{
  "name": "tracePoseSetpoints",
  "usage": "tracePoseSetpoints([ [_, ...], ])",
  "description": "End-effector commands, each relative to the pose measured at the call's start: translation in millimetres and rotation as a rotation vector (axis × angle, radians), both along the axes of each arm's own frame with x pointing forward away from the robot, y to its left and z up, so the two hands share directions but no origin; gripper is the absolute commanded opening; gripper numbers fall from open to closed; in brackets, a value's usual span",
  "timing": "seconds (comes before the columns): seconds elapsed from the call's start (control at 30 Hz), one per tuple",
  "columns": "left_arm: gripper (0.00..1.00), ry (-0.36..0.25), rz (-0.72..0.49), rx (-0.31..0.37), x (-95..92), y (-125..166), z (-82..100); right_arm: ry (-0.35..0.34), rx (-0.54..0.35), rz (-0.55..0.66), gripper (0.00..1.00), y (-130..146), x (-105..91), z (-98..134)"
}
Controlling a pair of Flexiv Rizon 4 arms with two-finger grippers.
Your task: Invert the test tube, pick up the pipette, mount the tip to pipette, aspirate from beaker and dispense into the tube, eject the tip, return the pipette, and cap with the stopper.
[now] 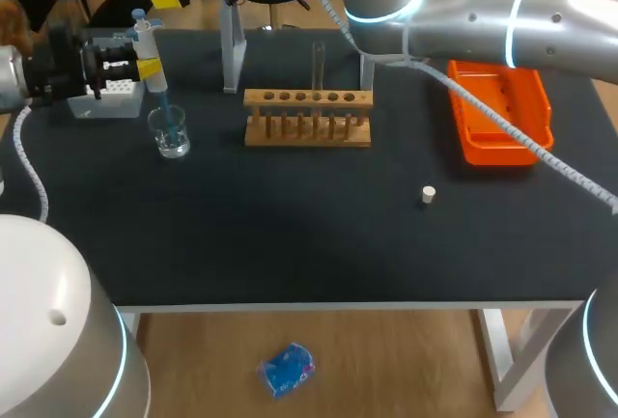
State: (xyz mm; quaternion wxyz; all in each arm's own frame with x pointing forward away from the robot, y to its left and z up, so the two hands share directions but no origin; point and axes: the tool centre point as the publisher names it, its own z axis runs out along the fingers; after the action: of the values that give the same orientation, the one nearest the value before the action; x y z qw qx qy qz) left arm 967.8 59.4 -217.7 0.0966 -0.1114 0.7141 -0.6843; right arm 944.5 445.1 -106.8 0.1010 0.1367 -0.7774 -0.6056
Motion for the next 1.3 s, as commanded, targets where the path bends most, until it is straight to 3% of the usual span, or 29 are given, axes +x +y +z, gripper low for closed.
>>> tracePoseSetpoints([
  [0.03, 0.0, -0.002, 0.002, 0.001, -0.2, -1, -0.2, 0.003, 0.024, 0.023, 0.0, 13, 10.2, -9],
  [0.3, 0.0, -0.002, 0.002, 0.001, -0.2, -1, -0.2, 0.004, 0.069, 0.041, 0.0, 24, 18.7, -14],
  [1.3, 0.0, -0.002, 0.002, 0.001, -0.2, -1, -0.2, 0.027, 0.111, 0.075, 0.0, 41, 33.8, -18],
])
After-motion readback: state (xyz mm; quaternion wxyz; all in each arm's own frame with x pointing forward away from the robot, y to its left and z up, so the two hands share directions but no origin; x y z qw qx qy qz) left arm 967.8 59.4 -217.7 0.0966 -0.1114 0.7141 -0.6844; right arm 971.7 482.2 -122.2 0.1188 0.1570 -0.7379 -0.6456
